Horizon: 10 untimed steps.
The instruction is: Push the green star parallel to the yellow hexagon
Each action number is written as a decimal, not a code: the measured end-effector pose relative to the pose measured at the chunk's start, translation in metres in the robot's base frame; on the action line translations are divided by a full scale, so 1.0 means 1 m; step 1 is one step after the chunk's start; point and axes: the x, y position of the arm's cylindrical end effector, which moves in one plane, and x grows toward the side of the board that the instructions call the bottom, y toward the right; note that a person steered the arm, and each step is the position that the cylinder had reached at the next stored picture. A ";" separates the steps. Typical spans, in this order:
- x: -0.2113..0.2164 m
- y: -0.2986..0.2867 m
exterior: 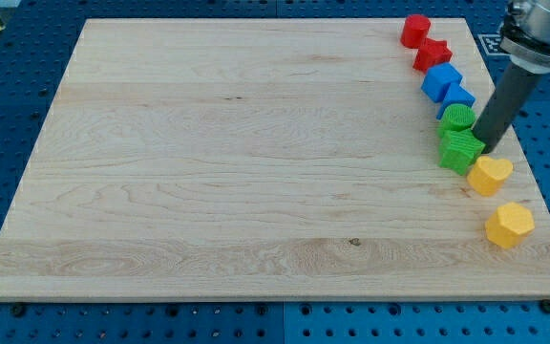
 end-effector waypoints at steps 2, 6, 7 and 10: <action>0.002 -0.020; 0.074 -0.098; 0.094 -0.123; 0.072 -0.166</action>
